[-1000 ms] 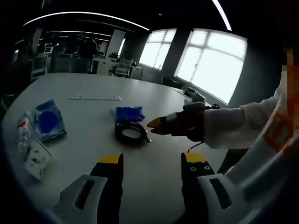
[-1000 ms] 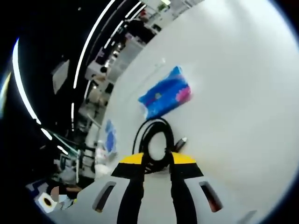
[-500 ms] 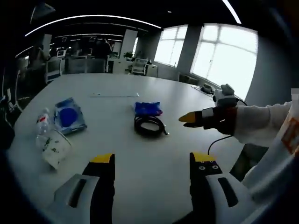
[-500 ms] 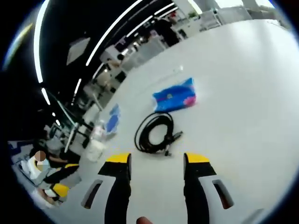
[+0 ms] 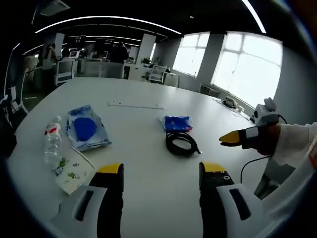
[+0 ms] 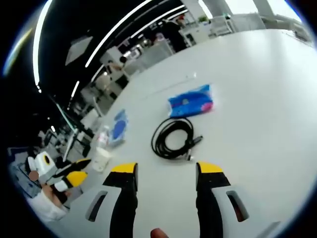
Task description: Arrange the tabletop items into an orderly group along one side of the table until the central work area is clear of visible clutter.
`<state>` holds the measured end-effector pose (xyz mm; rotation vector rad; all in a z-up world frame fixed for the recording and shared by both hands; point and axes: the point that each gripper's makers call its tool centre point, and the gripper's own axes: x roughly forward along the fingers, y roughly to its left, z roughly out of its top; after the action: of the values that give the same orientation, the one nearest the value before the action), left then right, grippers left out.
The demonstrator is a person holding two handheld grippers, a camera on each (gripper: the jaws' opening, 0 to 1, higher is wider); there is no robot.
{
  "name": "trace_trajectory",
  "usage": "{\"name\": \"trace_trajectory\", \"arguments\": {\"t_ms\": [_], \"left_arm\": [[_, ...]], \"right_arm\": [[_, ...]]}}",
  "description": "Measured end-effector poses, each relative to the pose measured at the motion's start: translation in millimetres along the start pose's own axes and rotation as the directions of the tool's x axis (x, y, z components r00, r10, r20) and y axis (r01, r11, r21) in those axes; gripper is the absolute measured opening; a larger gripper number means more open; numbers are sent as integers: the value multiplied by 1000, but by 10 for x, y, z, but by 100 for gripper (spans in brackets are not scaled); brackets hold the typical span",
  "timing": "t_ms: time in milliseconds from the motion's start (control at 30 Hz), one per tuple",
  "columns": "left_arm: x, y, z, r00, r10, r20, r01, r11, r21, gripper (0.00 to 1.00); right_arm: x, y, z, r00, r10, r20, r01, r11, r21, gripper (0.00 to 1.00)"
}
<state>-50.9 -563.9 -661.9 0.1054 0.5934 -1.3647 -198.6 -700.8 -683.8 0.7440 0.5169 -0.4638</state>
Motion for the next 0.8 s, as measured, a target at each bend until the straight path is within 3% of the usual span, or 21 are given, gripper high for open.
{"name": "trace_trajectory", "arguments": {"t_ms": [167, 467, 533, 600, 767, 800], "left_arm": [[-69, 154, 29, 1000, 22, -5, -22, 1000, 12, 59], [-226, 413, 2, 996, 92, -15, -92, 996, 19, 58], [-244, 474, -5, 994, 111, -15, -111, 994, -14, 56], [-228, 516, -17, 992, 124, -25, -126, 988, -94, 54], [-90, 533, 133, 993, 122, 6, -119, 981, -151, 55], [-46, 522, 166, 992, 125, 2, -123, 973, -195, 54]], "right_arm": [[22, 163, -25, 999, 17, -29, -17, 1000, -20, 45], [111, 237, 96, 999, 42, -21, -42, 999, -33, 44], [120, 227, 146, 999, 51, -9, -52, 998, -21, 44], [115, 201, 178, 998, 58, 1, -58, 998, -22, 44], [96, 7, 148, 999, 38, 17, -38, 999, 14, 43], [87, -24, 126, 999, 32, 9, -32, 999, 33, 43]]}}
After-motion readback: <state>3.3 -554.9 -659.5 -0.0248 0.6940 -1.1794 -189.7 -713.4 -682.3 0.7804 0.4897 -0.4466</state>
